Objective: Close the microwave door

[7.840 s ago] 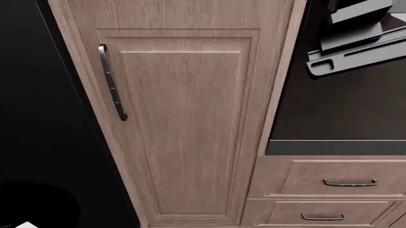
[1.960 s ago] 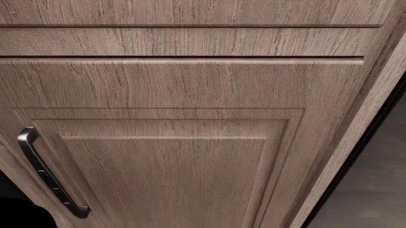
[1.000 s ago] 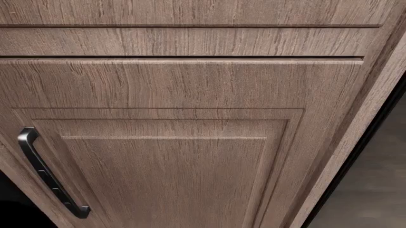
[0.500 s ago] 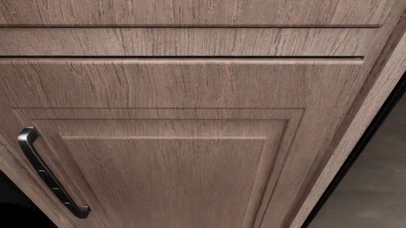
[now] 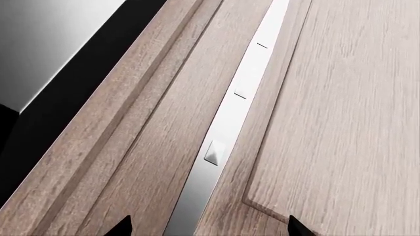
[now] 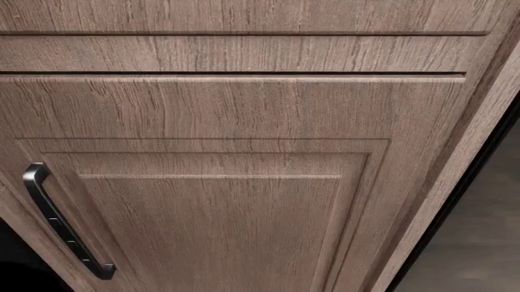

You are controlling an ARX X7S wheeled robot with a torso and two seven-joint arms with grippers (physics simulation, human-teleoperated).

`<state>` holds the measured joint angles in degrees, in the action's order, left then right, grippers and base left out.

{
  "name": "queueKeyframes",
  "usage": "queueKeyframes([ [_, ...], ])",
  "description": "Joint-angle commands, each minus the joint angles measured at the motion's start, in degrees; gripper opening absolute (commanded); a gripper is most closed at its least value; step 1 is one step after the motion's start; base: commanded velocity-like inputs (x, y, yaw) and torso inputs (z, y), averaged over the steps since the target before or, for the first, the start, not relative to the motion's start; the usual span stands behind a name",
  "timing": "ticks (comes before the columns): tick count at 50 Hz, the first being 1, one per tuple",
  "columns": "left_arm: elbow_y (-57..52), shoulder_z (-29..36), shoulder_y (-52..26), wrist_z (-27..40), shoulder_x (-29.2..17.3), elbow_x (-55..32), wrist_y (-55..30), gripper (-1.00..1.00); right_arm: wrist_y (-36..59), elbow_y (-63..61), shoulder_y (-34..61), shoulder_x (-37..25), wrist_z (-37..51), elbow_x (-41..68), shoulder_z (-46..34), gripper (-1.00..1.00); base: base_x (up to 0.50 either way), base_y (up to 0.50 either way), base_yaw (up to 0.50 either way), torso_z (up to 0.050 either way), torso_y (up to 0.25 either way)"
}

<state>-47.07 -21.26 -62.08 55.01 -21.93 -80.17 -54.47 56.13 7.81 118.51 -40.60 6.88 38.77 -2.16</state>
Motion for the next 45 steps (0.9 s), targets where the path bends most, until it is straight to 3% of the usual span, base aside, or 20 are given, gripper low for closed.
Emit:
queueKeyframes([
  [1, 0.0, 0.4, 0.2, 0.3, -0.2, -0.5, 0.3, 1.0, 0.9, 3.9, -0.5, 1.3, 0.8, 3.3, 5.2, 1.0, 0.0, 0.0, 0.0, 0.0, 0.0],
  [26, -0.2, 1.0, 0.5, 0.7, -0.7, -0.9, 1.0, 1.0, 4.2, 8.0, -1.4, 0.0, 2.4, 3.3, 5.4, 1.0, 0.0, 0.0, 0.0, 0.0, 0.0],
  [45, -0.4, 1.4, 0.7, 1.0, -1.1, -1.2, 1.6, 1.0, 9.9, 13.1, -0.1, 3.6, 5.7, 11.0, 15.2, 1.0, 0.0, 0.0, 0.0, -0.001, 0.0],
])
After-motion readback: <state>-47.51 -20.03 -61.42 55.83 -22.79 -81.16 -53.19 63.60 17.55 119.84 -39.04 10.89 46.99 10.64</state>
